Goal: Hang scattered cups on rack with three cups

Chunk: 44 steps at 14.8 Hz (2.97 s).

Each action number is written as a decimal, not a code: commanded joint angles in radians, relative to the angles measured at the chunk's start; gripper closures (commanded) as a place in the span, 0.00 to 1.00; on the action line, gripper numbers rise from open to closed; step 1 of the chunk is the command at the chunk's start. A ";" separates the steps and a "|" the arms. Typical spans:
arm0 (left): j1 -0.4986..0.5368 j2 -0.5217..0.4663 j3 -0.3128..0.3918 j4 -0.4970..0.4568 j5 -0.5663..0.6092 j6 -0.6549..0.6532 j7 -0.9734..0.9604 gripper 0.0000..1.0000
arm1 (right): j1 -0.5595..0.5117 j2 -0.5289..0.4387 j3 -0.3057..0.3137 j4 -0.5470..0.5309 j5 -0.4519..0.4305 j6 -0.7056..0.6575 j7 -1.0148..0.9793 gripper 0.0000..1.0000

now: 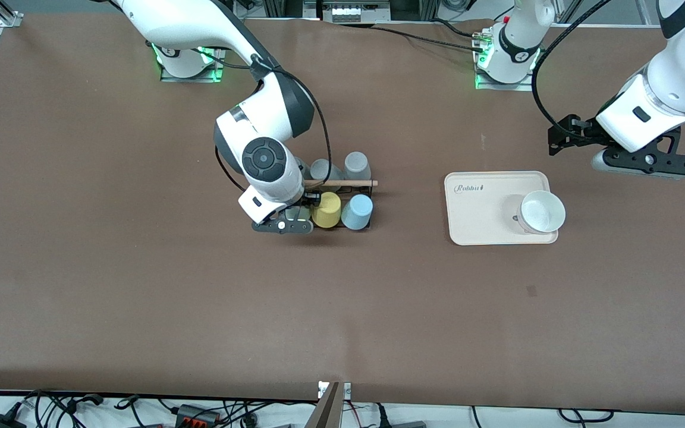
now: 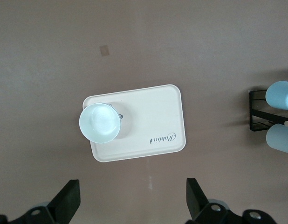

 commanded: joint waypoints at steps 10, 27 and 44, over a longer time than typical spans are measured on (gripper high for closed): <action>0.003 0.000 -0.007 0.005 0.022 0.015 0.014 0.00 | 0.001 0.010 -0.003 0.116 0.018 -0.046 0.052 0.00; 0.004 -0.001 -0.009 0.002 0.008 0.023 0.008 0.00 | -0.436 -0.283 -0.014 0.144 -0.106 -0.285 -0.383 0.00; 0.007 0.000 -0.007 0.002 0.007 0.017 0.008 0.00 | -0.542 -0.418 -0.161 0.081 -0.008 -0.301 -0.747 0.00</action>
